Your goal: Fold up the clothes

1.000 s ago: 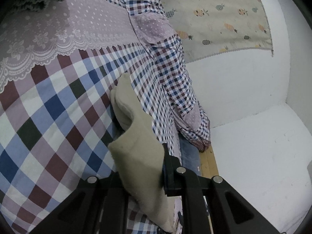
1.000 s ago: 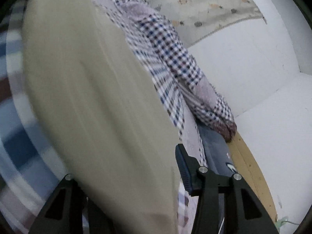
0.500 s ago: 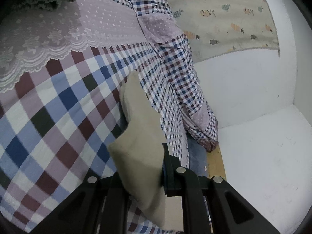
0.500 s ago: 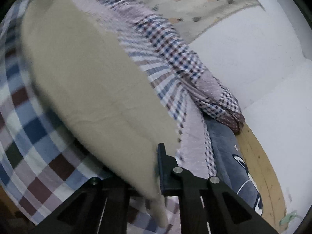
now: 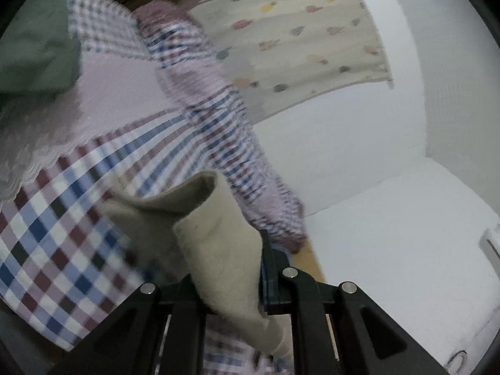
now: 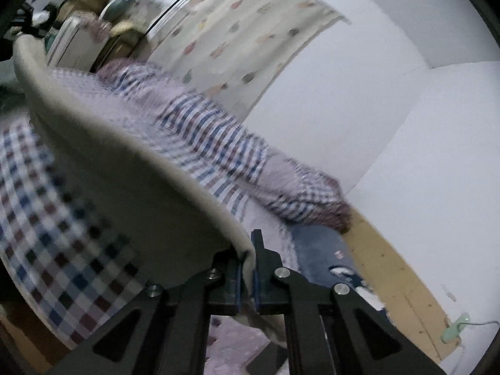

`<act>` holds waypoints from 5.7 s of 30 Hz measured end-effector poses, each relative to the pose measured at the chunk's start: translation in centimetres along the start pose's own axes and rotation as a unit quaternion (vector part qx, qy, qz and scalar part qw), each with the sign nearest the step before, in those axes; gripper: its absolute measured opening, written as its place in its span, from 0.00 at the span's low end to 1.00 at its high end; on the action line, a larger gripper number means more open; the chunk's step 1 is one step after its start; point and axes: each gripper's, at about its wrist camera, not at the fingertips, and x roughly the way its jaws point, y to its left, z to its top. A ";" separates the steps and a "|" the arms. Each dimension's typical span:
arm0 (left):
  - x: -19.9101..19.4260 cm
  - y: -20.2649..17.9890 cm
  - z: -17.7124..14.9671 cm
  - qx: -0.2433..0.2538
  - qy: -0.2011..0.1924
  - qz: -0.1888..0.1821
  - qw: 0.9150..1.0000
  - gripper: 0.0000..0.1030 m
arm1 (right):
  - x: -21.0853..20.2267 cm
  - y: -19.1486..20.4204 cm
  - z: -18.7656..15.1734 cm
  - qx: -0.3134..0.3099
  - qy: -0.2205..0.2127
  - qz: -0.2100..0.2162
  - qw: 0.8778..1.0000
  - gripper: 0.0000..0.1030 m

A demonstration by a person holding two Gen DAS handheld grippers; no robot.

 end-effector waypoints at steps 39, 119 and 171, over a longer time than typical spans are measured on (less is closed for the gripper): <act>28.0 11.0 14.1 -0.033 0.037 0.211 0.976 0.73 | 39.0 -4.7 -4.6 0.248 0.238 0.118 0.932 0.56; 4.1 19.7 -3.8 -0.021 0.110 0.206 0.972 0.34 | 6.9 29.5 2.9 0.044 0.014 0.386 0.921 0.69; 6.4 21.3 -1.7 -0.090 0.138 0.155 0.974 0.32 | 9.1 39.8 7.2 -0.010 -0.032 0.336 0.941 0.69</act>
